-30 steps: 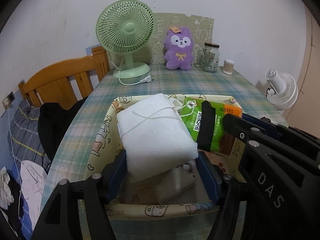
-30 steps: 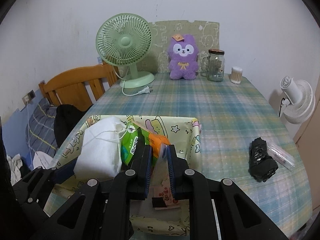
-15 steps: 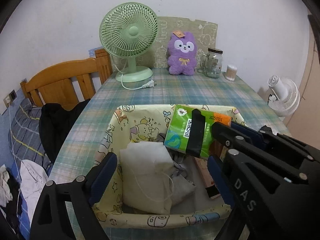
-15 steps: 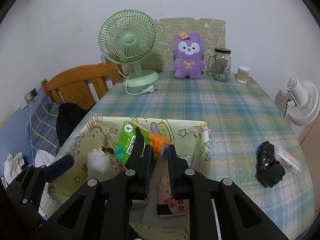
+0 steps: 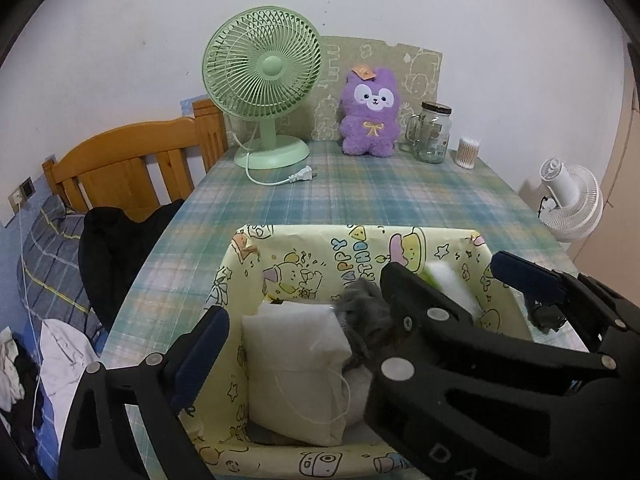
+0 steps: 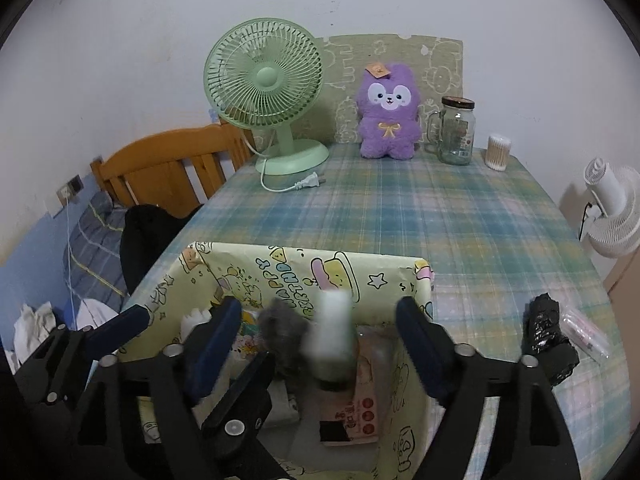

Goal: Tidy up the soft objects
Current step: 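Open the right tool to drop the green tissue pack into the box, then withdraw both tools from the box toward the black folded umbrella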

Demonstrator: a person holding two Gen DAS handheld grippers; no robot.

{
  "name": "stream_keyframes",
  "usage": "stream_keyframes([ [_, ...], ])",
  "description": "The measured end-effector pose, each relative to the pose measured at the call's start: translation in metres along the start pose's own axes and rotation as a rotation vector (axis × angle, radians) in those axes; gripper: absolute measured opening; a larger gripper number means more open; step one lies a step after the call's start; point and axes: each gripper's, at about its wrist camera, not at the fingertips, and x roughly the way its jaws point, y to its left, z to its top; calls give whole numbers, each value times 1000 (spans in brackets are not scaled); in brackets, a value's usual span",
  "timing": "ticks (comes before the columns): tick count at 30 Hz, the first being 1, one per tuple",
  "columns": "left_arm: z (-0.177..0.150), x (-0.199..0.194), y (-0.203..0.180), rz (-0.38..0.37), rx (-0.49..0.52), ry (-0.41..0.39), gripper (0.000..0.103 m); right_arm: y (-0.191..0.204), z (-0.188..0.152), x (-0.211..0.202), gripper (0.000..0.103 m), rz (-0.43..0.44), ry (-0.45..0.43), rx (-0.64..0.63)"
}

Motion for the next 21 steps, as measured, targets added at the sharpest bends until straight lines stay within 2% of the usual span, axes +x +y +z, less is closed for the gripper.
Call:
stream_keyframes([
  [5,3,-4,-5,2,24,-20,103,-3,1,-7,87,-25,-8,13],
  [21,7,-32,-22,-11,49,-80,103,-11,3,-43,95,-64,-61,33],
])
